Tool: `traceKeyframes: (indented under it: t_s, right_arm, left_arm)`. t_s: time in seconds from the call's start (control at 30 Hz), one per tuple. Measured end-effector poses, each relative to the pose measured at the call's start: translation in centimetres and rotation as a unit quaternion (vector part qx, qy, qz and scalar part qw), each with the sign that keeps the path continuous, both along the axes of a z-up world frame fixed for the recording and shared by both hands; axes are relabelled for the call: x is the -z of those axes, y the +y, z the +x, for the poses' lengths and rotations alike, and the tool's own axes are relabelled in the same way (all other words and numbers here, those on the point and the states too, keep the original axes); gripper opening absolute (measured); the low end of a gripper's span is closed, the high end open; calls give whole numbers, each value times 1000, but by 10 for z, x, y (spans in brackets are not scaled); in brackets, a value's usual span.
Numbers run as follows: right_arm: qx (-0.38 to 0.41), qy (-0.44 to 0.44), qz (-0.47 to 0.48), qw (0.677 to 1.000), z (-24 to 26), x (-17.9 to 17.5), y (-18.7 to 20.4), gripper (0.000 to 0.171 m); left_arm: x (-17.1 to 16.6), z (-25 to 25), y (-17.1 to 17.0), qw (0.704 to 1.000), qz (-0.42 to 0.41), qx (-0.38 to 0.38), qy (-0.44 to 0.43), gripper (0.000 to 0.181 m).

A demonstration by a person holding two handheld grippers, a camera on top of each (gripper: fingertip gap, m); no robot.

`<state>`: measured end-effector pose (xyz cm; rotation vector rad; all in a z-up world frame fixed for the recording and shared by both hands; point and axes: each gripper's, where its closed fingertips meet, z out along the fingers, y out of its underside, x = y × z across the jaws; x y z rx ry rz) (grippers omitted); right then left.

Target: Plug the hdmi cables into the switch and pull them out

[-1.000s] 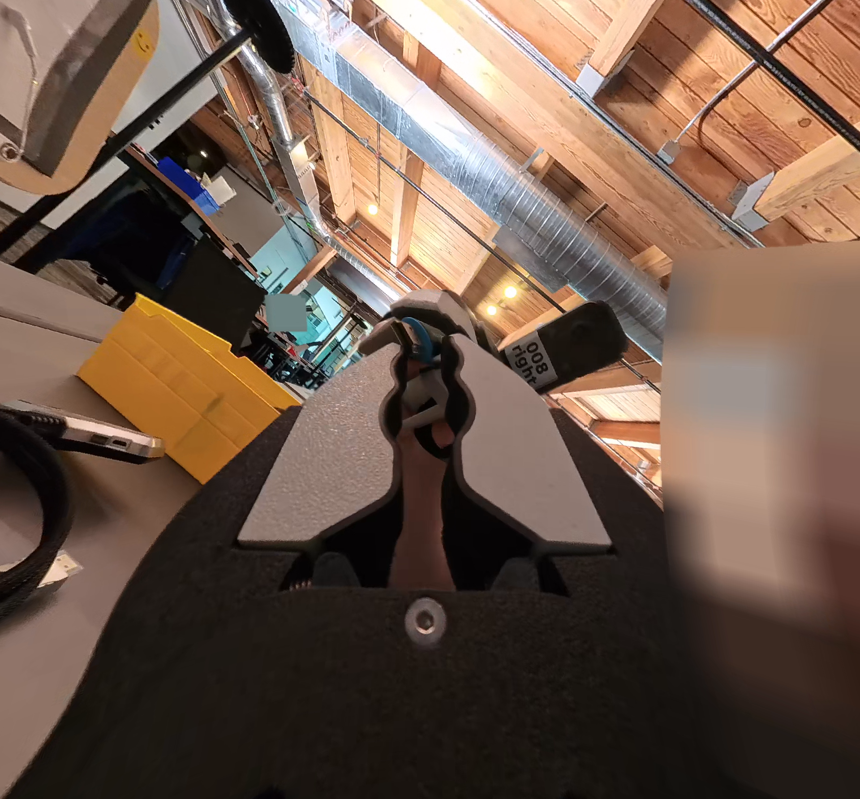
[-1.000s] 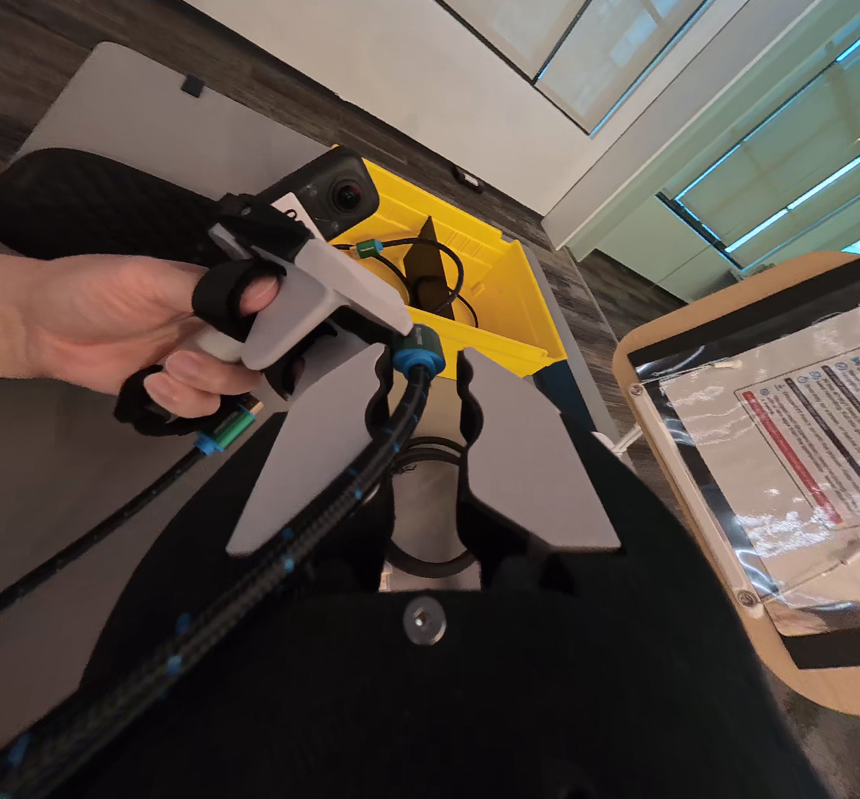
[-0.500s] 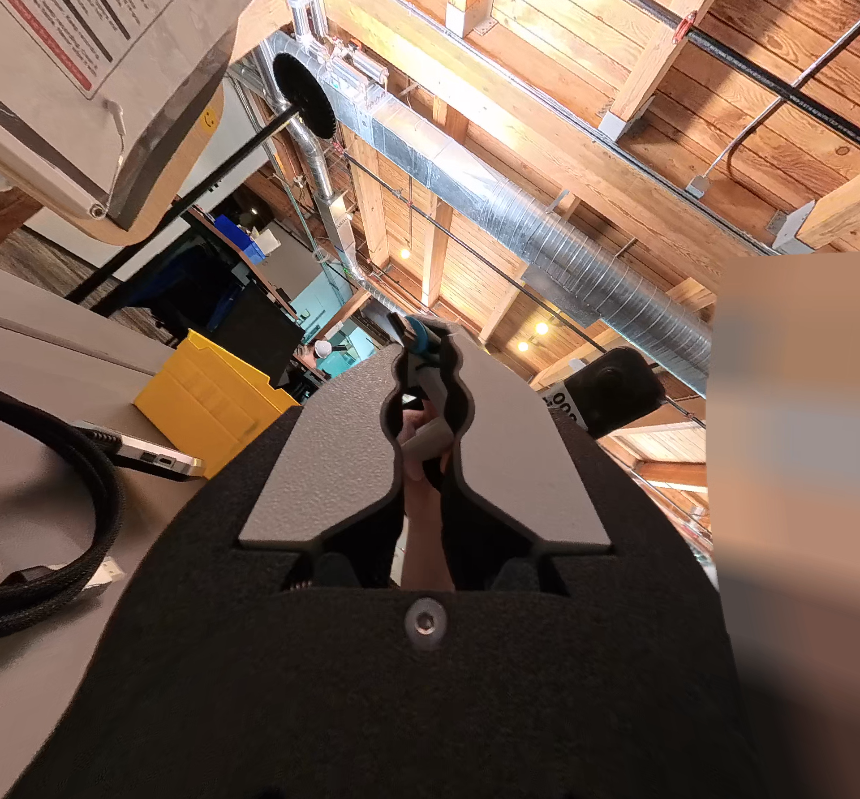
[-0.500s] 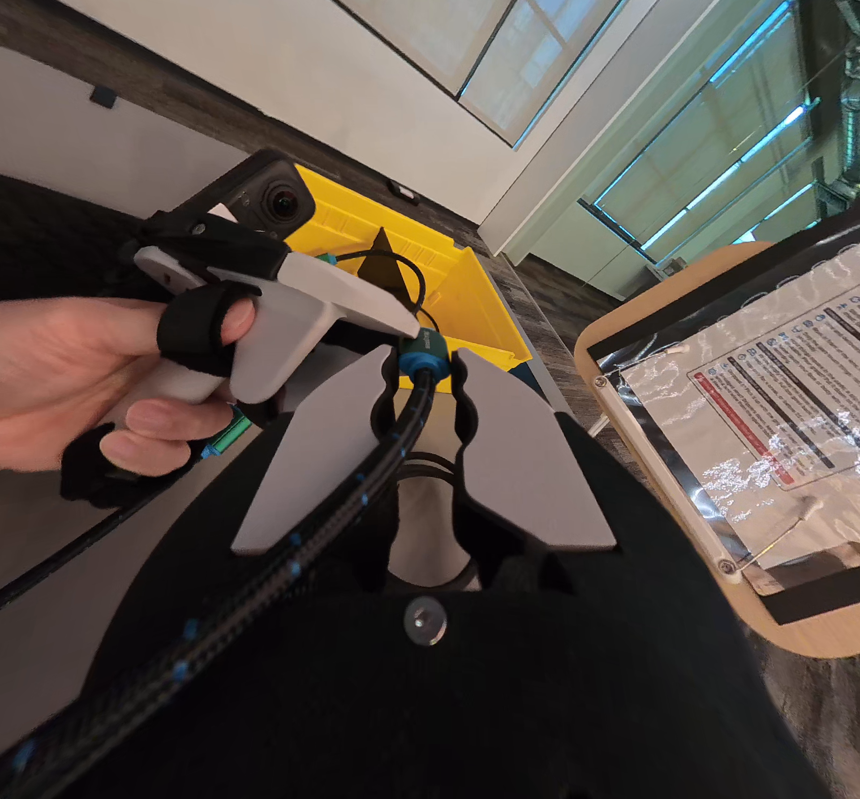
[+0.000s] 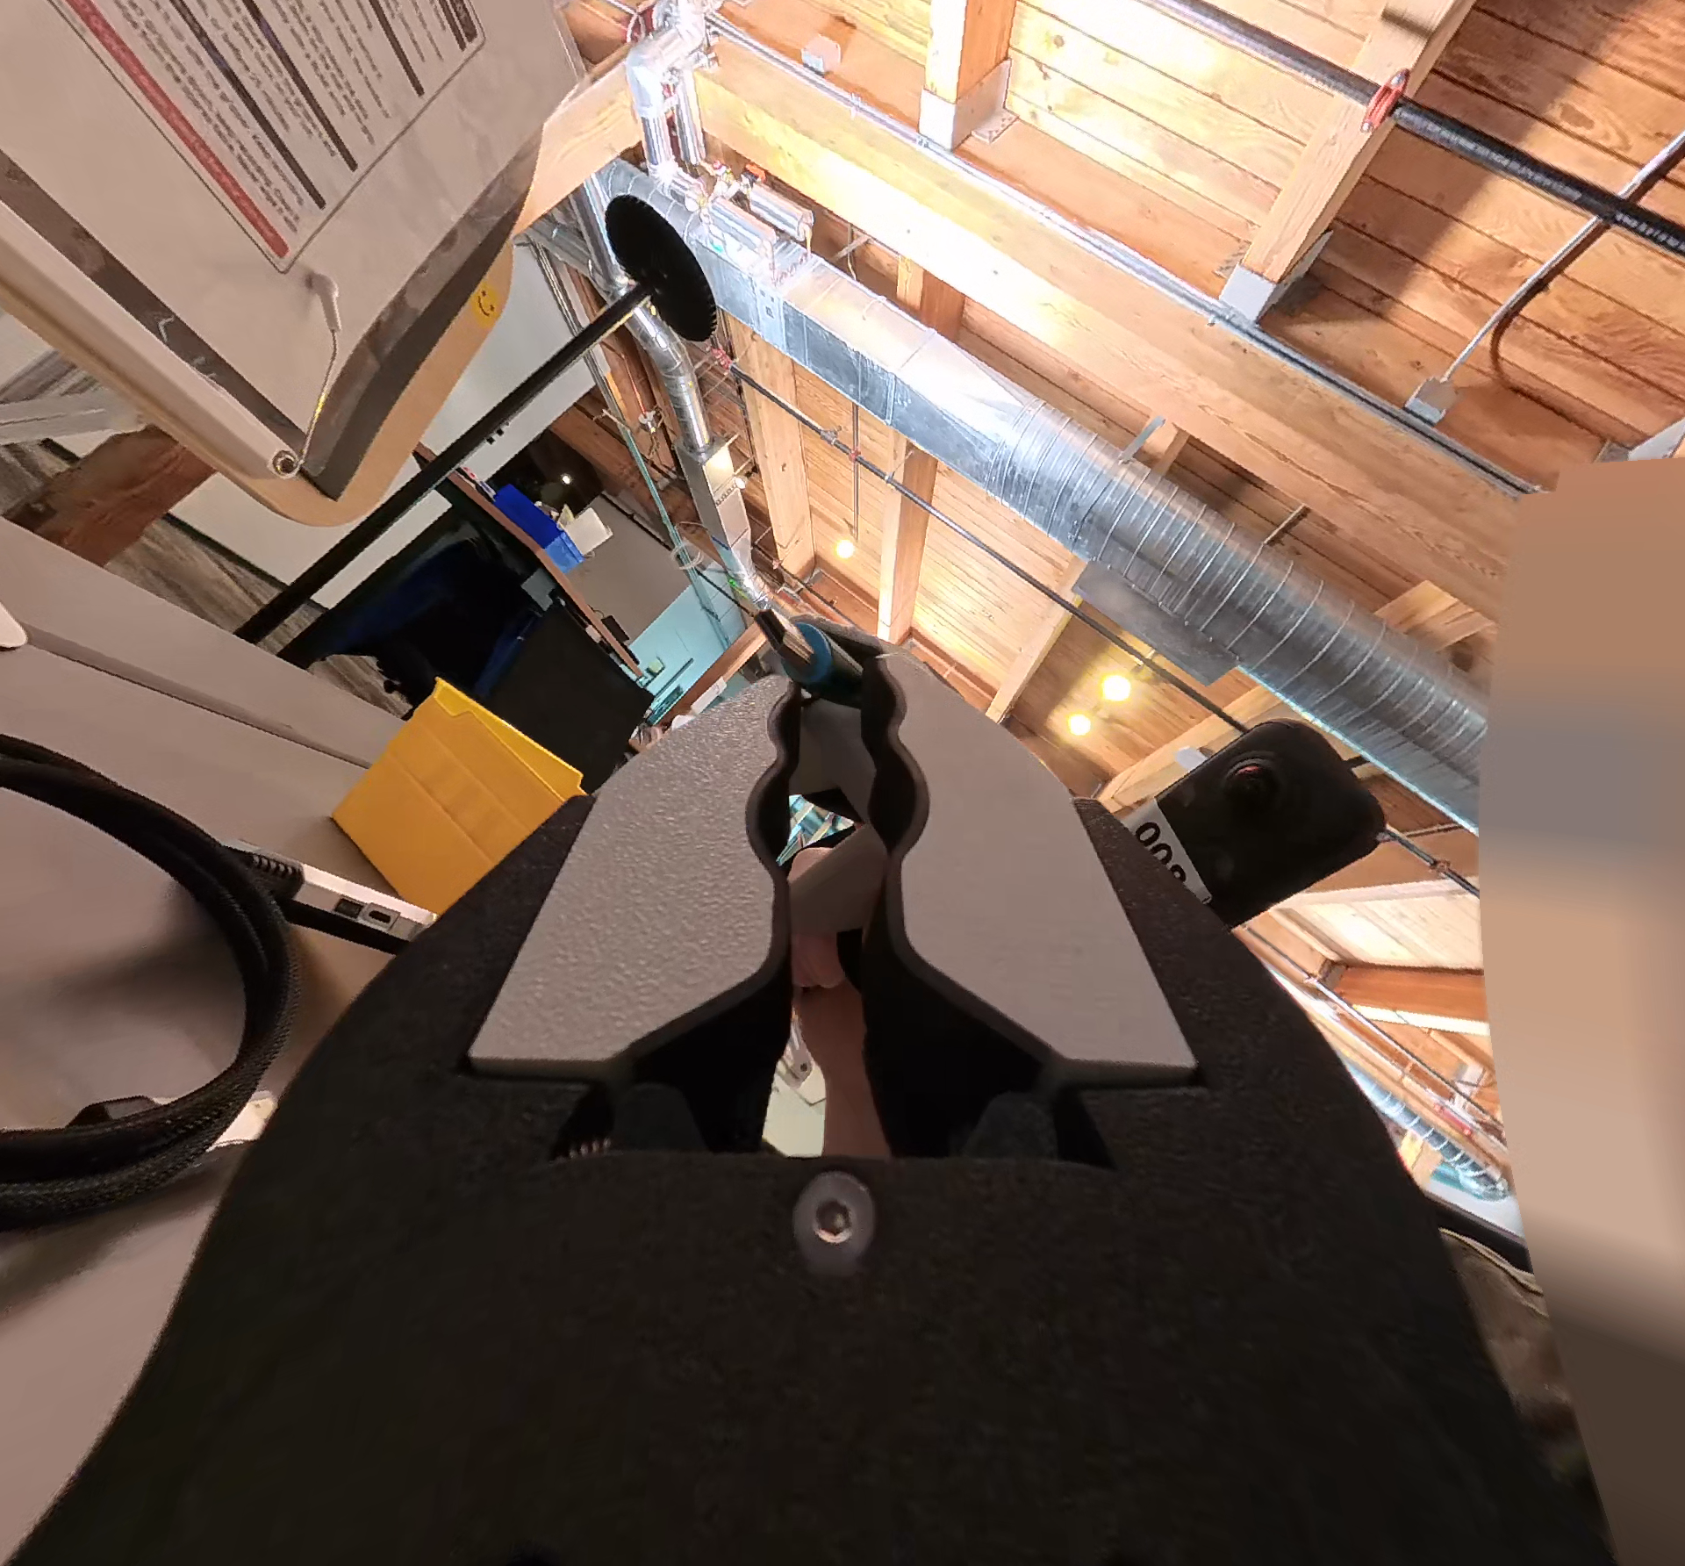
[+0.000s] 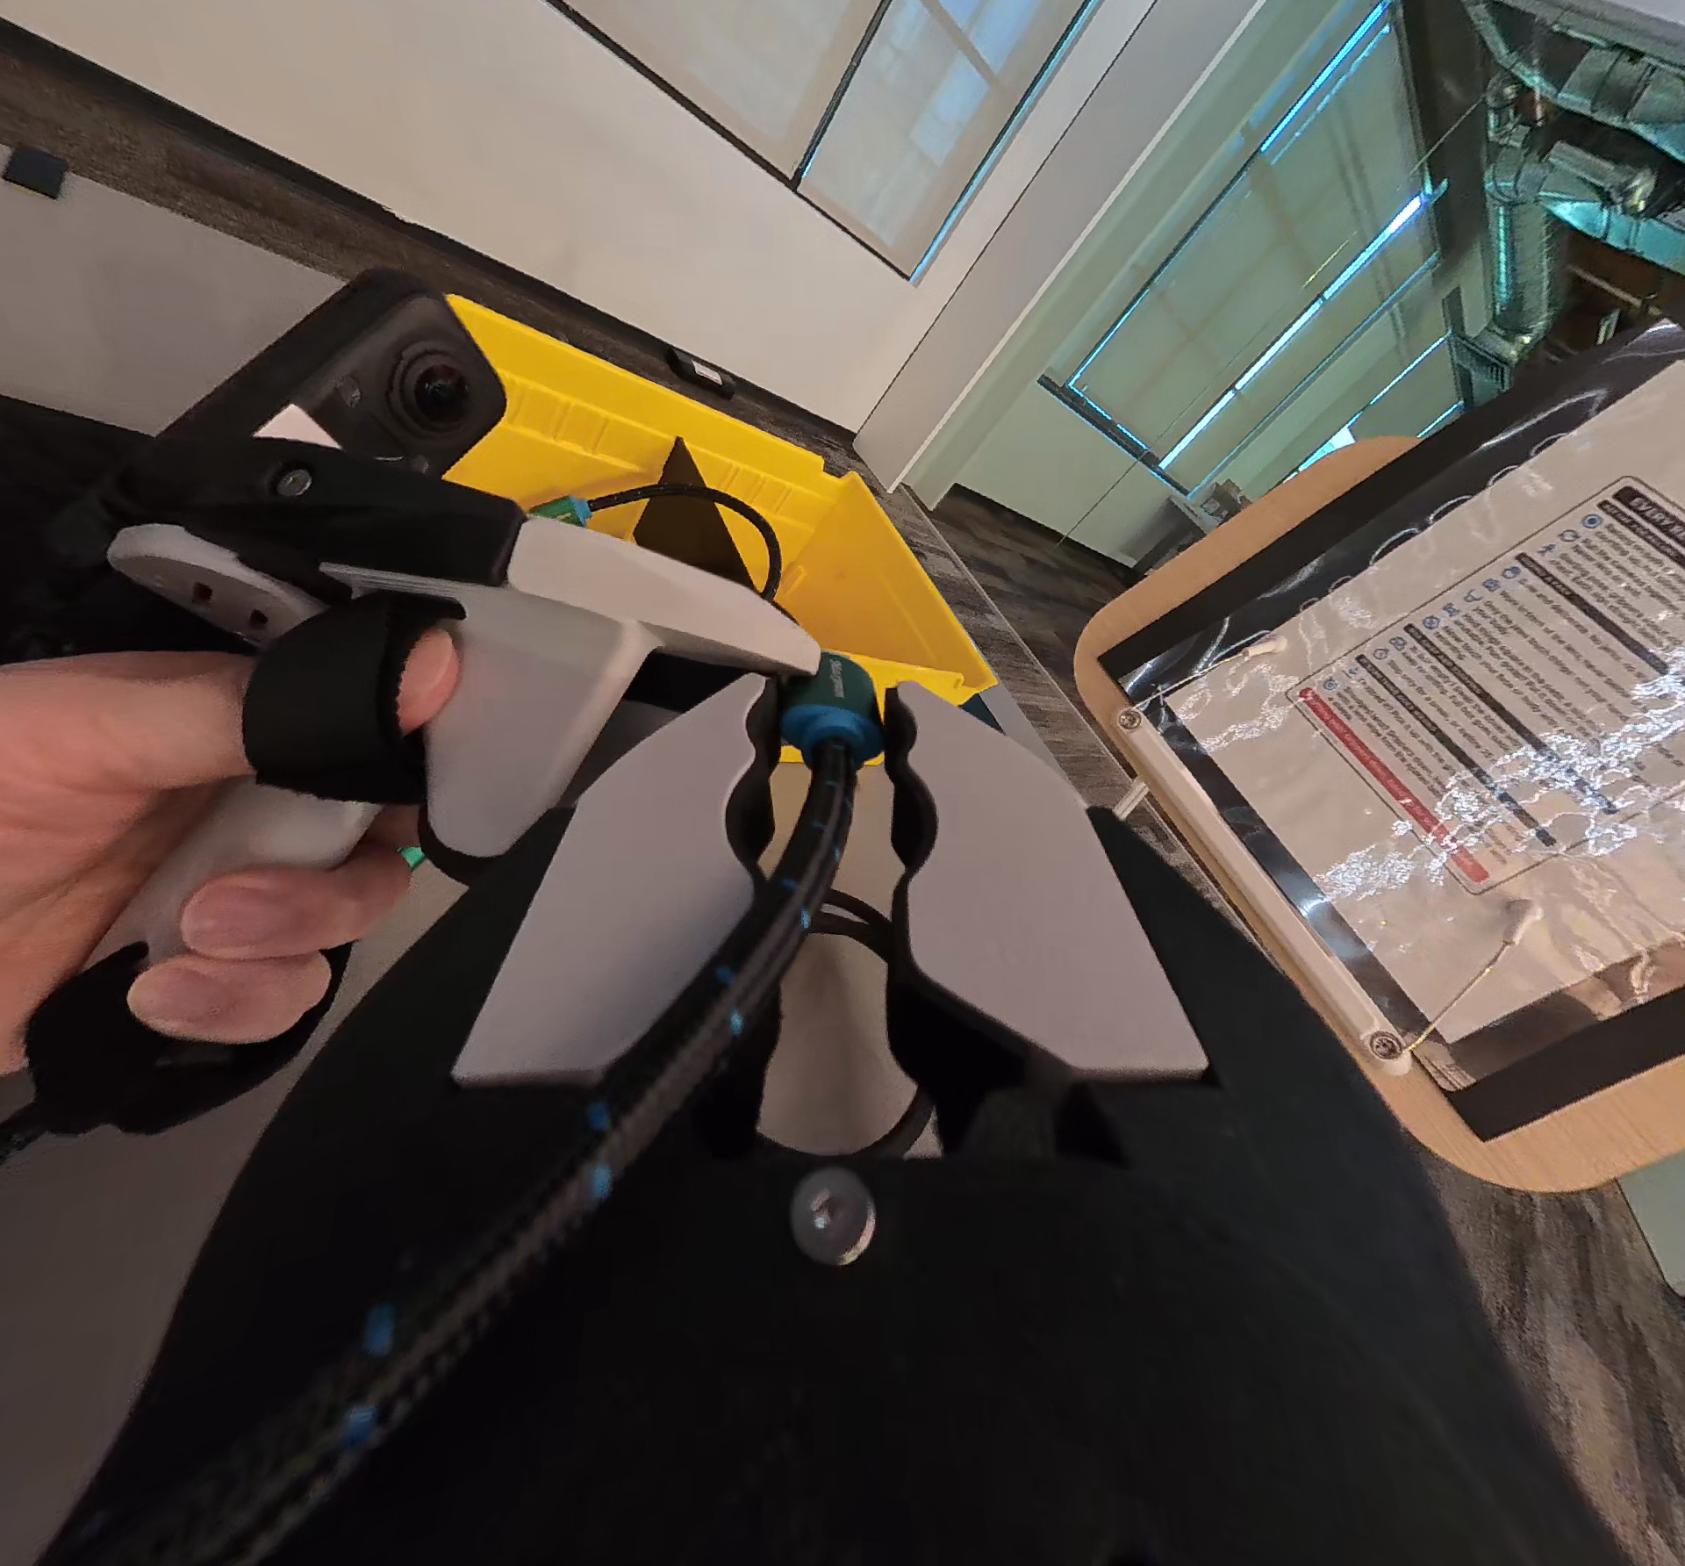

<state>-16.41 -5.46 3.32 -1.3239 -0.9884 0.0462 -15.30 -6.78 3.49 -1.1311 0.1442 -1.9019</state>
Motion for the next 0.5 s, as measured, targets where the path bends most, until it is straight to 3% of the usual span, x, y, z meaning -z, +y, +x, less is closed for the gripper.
traceKeyframes:
  t_s: [0.37,0.5]
  right_arm:
    - [-13,-20,30,999,3,-5,-2,21]
    - [-54,-55,44,996,17,-24,-5,21]
  left_arm:
    - [-1,-1,0,1000,13,0,6,14]
    - [-1,-16,8,997,32,-33,55,37]
